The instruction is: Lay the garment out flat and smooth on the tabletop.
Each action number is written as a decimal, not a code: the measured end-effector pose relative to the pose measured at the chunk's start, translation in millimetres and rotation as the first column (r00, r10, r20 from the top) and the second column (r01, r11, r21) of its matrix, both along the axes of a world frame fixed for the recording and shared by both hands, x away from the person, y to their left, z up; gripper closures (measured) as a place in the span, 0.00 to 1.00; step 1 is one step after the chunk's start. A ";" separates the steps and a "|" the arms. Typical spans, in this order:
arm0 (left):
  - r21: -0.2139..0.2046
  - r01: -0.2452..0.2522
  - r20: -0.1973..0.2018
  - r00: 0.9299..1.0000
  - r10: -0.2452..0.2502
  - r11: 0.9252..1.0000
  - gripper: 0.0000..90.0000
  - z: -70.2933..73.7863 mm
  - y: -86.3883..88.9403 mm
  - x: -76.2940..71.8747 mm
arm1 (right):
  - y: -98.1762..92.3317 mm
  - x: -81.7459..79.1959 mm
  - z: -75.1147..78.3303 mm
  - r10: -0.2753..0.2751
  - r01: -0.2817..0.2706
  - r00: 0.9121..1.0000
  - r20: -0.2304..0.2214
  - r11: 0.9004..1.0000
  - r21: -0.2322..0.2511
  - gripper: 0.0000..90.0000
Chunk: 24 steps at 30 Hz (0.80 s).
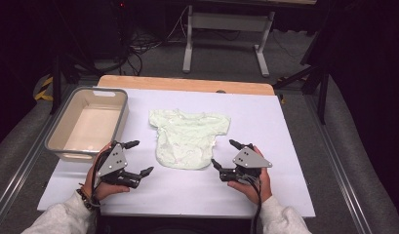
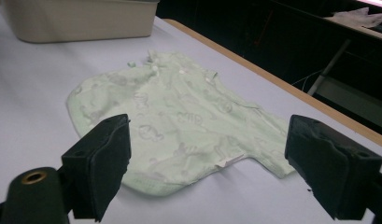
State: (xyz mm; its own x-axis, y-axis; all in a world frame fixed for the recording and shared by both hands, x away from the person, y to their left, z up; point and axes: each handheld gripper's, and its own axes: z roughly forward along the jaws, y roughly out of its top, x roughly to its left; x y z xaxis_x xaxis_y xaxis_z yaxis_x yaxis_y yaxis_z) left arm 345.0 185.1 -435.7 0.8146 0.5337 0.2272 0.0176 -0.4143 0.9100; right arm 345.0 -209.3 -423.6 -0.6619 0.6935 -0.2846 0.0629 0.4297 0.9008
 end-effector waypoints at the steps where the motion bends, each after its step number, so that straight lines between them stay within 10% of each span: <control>1: 0.001 -0.005 -0.009 1.000 0.005 1.000 0.09 -2.0 1.7 -0.8 | -0.8 -0.7 -1.1 0.003 -0.003 1.000 -0.003 1.000 0.002 0.17; 24: -0.009 0.019 -0.119 0.993 -0.020 1.000 0.12 -12.8 -15.2 16.0 | -6.5 6.5 -18.8 -0.032 0.032 0.996 -0.079 0.999 0.000 0.20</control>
